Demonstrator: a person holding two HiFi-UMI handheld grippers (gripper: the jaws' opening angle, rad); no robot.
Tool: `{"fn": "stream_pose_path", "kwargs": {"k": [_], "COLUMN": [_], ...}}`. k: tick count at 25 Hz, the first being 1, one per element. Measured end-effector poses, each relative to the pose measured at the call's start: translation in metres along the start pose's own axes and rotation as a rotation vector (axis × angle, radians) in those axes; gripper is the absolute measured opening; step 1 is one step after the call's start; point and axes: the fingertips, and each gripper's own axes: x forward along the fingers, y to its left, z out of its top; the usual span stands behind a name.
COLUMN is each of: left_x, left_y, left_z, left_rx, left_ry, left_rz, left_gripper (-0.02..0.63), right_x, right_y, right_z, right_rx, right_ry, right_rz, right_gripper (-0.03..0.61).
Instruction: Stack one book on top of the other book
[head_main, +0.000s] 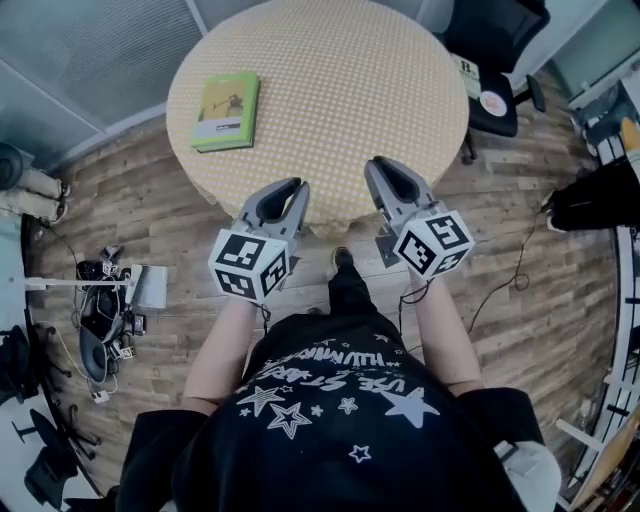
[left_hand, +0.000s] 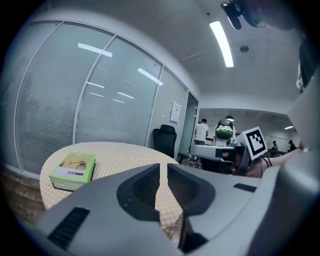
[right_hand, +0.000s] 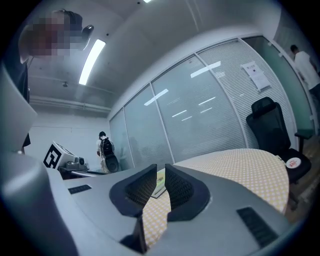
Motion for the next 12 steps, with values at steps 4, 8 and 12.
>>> {"fn": "stream_pose_path", "kwargs": {"k": [4,8,12], "left_x": [-0.026,-0.044,-0.061], "left_y": [-0.014,-0.023,-0.028], "left_z": [-0.001,-0.001,0.005], "left_rx": [0.023,0.049,0.061], "left_ry": [-0.027,-0.043,-0.058], "left_rz": [-0.024,-0.044,-0.05], "left_gripper": [0.051,0.051,0.051], "right_x": [-0.033,-0.059,-0.074], "right_y": [0.03,0.049,0.057], "right_z": [0.001,0.001,0.004], "right_rx": [-0.039,-0.1,-0.103], "right_ry": [-0.028,-0.037,-0.046], "right_rz": [-0.049,-0.118,-0.169], "right_gripper": [0.061,0.048,0.037]}}
